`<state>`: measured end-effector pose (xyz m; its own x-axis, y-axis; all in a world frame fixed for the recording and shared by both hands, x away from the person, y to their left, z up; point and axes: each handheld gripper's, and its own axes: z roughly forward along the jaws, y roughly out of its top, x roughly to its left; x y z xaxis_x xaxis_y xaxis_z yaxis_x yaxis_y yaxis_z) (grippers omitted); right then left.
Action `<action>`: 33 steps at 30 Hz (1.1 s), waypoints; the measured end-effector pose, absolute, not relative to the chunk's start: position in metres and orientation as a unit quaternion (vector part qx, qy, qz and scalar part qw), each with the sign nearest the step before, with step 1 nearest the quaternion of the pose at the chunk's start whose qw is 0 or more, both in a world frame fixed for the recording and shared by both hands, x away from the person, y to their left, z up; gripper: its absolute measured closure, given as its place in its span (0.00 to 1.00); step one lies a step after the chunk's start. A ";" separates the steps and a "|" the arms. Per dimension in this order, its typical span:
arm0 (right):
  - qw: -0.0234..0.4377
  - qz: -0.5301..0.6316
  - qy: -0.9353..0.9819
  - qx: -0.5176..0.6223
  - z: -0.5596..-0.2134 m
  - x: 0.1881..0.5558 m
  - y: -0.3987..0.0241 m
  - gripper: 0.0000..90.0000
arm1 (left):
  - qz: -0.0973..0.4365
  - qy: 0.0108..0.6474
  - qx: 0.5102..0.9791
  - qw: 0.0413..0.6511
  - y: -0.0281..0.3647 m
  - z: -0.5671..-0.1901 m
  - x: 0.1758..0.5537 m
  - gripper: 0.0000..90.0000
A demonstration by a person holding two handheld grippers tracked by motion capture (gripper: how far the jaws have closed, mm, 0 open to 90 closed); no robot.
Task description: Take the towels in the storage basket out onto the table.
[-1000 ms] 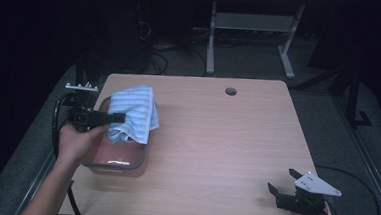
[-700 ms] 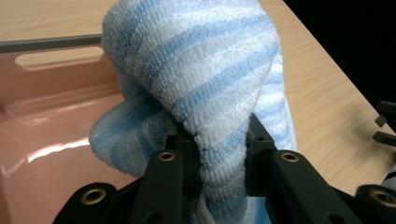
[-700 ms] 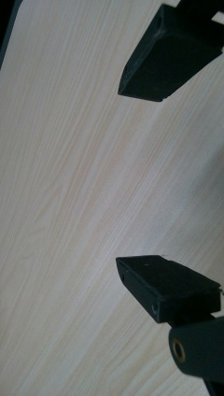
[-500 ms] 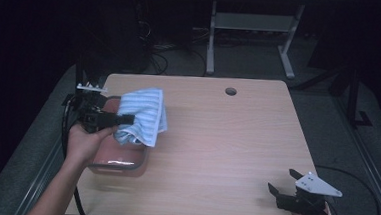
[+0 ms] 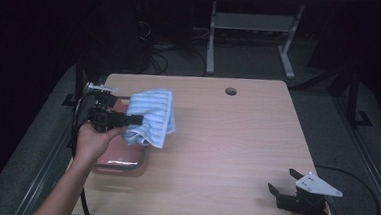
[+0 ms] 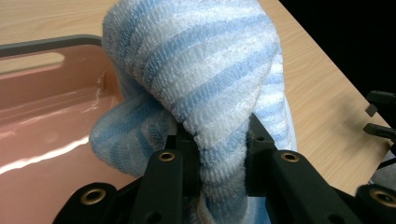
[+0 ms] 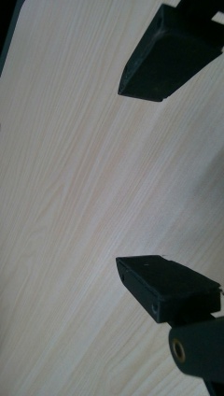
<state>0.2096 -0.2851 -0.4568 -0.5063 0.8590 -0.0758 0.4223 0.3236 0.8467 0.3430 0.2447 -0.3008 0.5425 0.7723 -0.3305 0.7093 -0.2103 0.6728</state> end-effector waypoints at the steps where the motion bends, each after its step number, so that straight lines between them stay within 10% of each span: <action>1: 0.269 0.405 0.767 0.419 -0.457 0.209 -0.285 0.16 | 0.038 0.476 0.777 0.410 0.243 -0.301 0.343 0.81; 33: 0.270 0.412 0.764 0.417 -0.455 0.208 -0.287 0.16 | 0.008 0.443 0.804 0.396 0.181 -0.320 0.359 0.81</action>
